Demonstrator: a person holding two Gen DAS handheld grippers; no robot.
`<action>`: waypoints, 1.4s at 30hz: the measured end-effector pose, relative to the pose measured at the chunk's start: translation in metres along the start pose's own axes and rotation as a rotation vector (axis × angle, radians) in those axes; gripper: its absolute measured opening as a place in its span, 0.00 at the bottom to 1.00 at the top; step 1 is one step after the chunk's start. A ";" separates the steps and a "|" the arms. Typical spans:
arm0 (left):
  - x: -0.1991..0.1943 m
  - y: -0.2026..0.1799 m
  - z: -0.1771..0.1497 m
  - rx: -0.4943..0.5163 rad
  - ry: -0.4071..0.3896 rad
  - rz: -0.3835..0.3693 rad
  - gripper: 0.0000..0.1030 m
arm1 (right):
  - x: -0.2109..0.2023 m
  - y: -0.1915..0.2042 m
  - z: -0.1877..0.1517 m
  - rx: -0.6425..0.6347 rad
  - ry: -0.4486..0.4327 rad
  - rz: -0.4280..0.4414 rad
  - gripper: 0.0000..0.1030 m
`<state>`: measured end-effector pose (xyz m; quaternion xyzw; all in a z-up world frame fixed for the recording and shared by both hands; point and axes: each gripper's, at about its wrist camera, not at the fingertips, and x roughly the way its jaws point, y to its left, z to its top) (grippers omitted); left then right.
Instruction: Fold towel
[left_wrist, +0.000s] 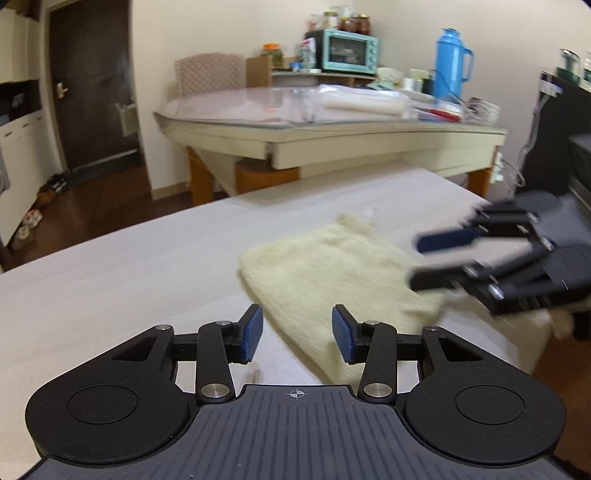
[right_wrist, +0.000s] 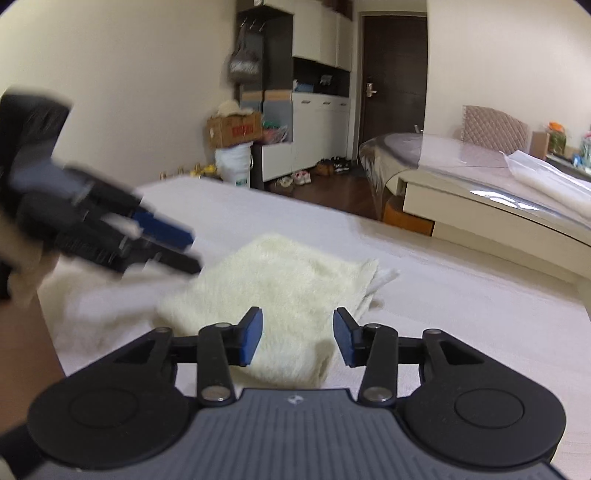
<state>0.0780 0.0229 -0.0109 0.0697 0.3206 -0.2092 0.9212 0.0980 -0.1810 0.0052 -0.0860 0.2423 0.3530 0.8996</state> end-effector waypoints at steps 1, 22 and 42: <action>-0.001 -0.003 -0.002 0.004 0.001 -0.003 0.44 | 0.000 0.001 0.002 -0.006 -0.003 0.010 0.43; 0.010 -0.008 0.003 -0.050 -0.032 -0.020 0.43 | 0.045 -0.028 0.031 -0.004 0.032 0.001 0.32; 0.036 -0.022 -0.004 -0.041 0.012 -0.026 0.44 | 0.094 -0.056 0.039 -0.051 0.104 0.031 0.22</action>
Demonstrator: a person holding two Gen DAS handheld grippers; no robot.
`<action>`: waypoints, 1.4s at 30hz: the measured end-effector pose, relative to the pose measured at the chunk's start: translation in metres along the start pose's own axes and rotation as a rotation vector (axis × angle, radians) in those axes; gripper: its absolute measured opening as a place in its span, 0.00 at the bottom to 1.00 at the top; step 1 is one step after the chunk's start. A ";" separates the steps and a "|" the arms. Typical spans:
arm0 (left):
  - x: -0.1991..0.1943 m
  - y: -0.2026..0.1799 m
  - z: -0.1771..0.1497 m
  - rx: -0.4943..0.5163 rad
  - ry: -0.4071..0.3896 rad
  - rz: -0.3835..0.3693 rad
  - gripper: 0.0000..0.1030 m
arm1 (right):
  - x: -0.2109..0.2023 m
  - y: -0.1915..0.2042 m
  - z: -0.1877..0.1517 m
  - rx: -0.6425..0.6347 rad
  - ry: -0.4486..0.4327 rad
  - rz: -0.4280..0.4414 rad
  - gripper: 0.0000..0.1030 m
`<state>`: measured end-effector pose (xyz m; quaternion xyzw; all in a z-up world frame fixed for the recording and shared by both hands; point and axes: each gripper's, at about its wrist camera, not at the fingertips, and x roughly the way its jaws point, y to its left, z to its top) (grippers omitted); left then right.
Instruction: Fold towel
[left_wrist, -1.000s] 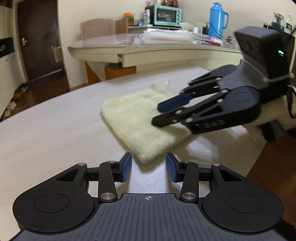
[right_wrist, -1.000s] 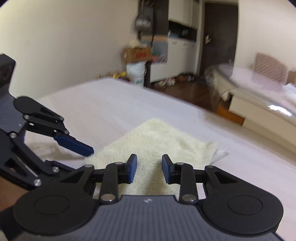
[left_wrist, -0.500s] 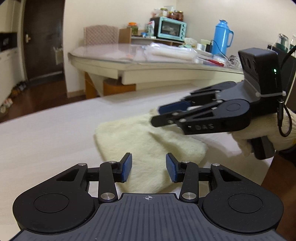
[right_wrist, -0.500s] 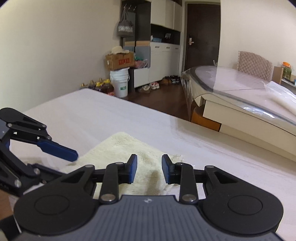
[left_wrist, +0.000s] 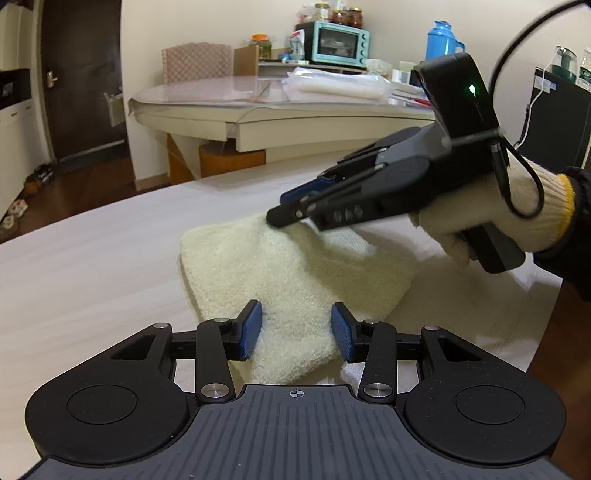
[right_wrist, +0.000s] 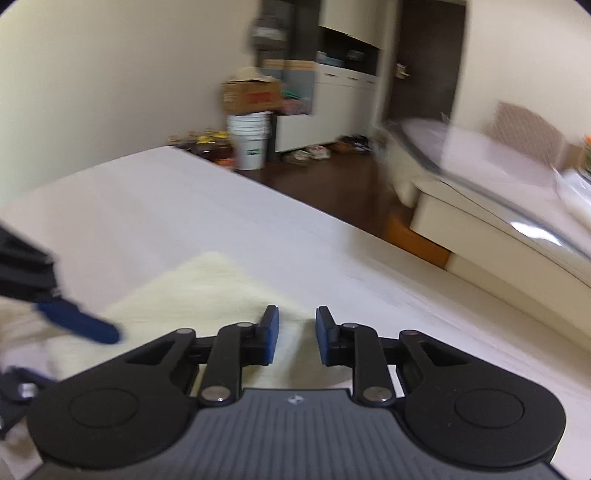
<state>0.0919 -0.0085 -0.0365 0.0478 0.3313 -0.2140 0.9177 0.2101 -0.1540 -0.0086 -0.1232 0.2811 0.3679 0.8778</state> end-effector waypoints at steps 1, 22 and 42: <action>0.000 0.001 0.000 -0.001 0.001 -0.003 0.44 | -0.005 0.001 0.000 -0.022 -0.009 -0.034 0.22; 0.055 0.061 0.053 -0.022 0.021 0.117 0.40 | -0.041 0.012 -0.027 0.009 -0.029 -0.084 0.24; 0.064 0.052 0.060 -0.064 0.030 0.108 0.39 | -0.038 0.024 -0.026 -0.041 0.004 -0.045 0.25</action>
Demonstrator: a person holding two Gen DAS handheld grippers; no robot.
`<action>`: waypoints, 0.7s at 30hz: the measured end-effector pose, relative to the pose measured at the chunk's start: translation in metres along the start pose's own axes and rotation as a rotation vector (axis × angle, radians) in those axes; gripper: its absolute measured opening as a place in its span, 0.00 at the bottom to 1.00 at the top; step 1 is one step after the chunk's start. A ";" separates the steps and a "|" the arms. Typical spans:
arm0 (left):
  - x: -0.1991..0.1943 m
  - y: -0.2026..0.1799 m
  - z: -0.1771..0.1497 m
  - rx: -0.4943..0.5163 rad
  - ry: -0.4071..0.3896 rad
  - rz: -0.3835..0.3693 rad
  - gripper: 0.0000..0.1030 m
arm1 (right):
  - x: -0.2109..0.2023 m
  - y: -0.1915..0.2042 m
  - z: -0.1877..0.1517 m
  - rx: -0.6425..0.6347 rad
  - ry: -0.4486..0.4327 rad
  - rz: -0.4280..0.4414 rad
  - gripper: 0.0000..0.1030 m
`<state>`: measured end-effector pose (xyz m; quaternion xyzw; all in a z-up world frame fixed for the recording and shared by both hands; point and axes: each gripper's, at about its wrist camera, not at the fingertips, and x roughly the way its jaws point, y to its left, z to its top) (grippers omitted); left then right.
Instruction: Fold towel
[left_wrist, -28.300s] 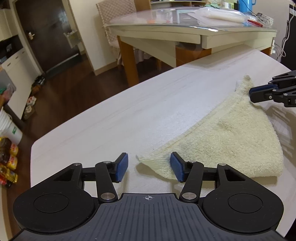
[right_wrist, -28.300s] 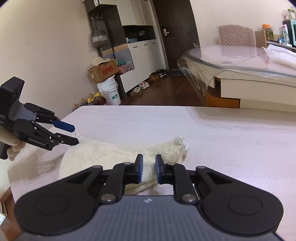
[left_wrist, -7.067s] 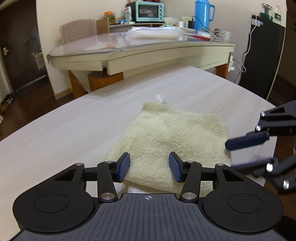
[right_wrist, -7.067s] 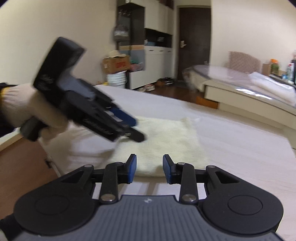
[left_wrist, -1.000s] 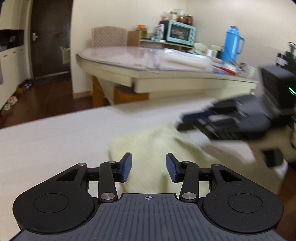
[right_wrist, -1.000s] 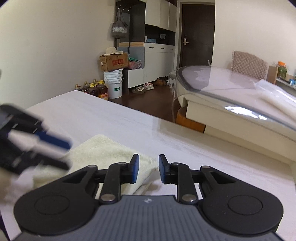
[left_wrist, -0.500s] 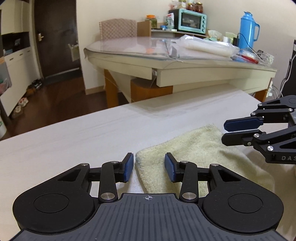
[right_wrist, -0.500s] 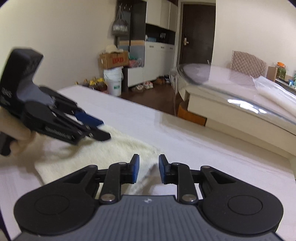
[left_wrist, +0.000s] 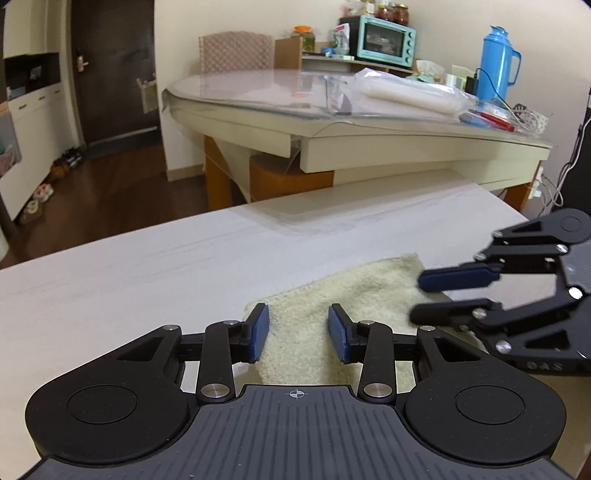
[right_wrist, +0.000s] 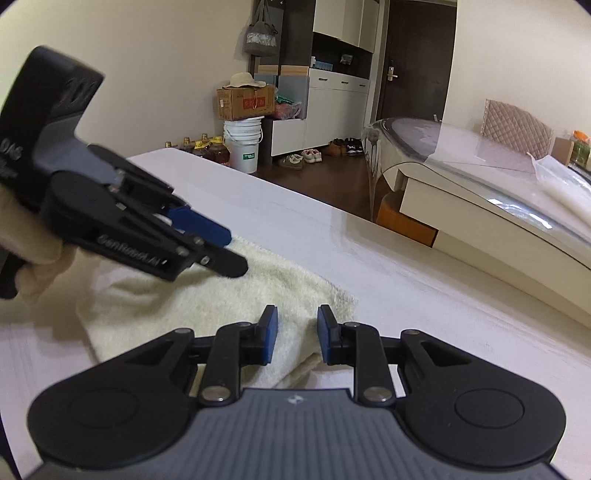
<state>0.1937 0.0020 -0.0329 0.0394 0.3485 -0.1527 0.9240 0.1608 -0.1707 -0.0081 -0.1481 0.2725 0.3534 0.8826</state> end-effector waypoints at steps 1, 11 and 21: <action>0.001 0.000 0.000 0.000 0.000 0.000 0.39 | -0.002 0.000 -0.001 0.004 0.000 0.000 0.25; -0.009 -0.001 0.001 -0.010 -0.010 0.003 0.39 | -0.023 0.009 -0.003 0.033 -0.028 -0.026 0.25; -0.052 -0.013 -0.027 -0.023 -0.024 -0.014 0.39 | -0.056 0.037 -0.019 0.065 -0.034 -0.012 0.25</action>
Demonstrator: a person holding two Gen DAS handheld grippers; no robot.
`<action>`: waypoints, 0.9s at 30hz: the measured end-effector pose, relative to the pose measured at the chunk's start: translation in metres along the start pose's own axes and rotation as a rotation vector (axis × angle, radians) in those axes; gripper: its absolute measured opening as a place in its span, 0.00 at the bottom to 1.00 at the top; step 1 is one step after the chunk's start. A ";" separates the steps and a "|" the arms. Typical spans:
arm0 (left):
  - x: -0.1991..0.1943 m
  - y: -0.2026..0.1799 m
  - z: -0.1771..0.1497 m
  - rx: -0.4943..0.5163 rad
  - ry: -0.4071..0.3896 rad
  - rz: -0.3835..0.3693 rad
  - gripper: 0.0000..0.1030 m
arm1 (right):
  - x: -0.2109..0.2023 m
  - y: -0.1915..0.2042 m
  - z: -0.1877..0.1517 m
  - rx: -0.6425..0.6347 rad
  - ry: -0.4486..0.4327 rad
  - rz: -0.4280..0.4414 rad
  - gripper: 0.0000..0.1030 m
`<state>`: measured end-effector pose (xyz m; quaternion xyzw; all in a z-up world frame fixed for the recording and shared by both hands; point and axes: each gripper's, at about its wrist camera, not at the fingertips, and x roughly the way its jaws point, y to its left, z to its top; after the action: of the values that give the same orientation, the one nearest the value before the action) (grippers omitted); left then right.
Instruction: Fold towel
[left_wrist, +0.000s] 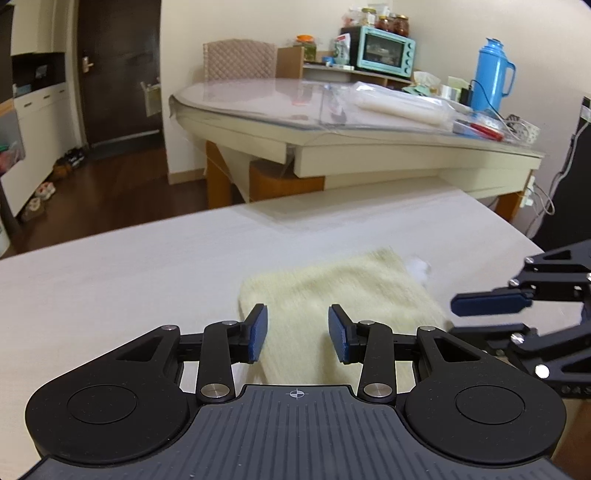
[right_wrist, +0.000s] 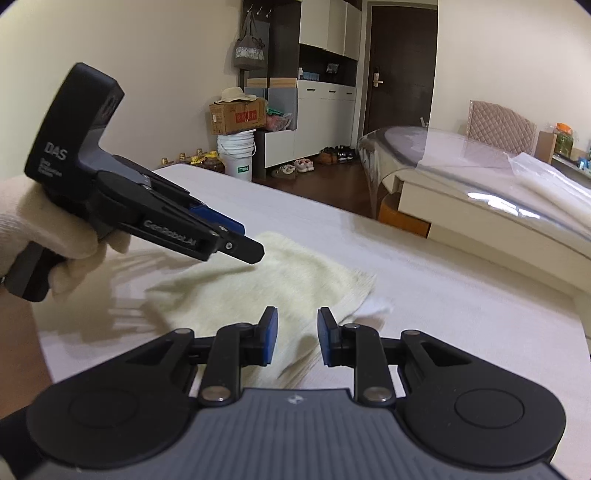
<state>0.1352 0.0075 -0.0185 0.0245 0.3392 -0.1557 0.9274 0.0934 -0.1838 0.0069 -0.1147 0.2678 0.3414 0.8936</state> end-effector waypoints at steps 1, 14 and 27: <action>-0.004 -0.002 -0.005 0.000 0.001 -0.005 0.39 | -0.002 0.002 -0.002 0.003 0.000 0.001 0.25; -0.015 -0.005 -0.028 -0.015 0.001 -0.006 0.41 | -0.013 0.020 -0.017 -0.042 -0.002 -0.035 0.25; -0.031 -0.007 -0.046 -0.050 0.005 -0.030 0.40 | -0.006 0.013 -0.027 0.001 0.022 -0.001 0.25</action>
<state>0.0822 0.0165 -0.0335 -0.0036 0.3457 -0.1609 0.9244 0.0699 -0.1875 -0.0128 -0.1183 0.2778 0.3397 0.8908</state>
